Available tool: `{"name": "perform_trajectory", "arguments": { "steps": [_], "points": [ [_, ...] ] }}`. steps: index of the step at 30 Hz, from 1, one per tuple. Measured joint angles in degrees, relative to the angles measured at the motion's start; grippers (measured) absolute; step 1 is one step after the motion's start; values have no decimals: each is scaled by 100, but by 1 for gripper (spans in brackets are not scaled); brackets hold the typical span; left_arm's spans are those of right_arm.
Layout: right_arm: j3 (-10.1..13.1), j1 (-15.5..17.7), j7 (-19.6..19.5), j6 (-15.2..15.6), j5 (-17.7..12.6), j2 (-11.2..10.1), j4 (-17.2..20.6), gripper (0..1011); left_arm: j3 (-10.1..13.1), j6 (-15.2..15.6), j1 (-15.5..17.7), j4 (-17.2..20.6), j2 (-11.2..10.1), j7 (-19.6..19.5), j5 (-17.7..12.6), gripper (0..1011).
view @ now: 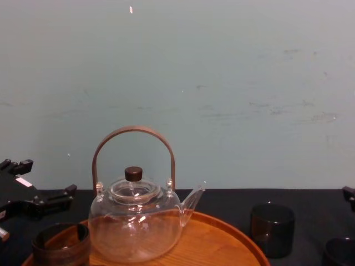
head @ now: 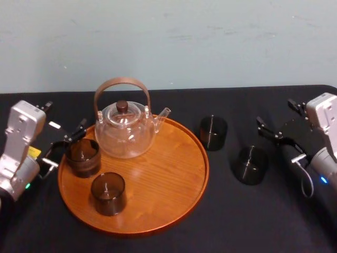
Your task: Pick up the glass from the table and place it on the tray.
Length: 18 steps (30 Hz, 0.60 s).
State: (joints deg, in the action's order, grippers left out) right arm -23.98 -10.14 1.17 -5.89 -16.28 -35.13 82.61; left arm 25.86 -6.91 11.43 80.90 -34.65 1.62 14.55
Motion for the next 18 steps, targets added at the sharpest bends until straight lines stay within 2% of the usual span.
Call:
{"name": "perform_trajectory", "arguments": {
  "steps": [10,18],
  "points": [
    [371,336,398,416,-426,-240,509,1002,0,0,0,0,0,0,0,1001],
    [696,787,656,672,-707,-486,995,1002,0,0,0,0,0,0,0,1001]
  ]
}}
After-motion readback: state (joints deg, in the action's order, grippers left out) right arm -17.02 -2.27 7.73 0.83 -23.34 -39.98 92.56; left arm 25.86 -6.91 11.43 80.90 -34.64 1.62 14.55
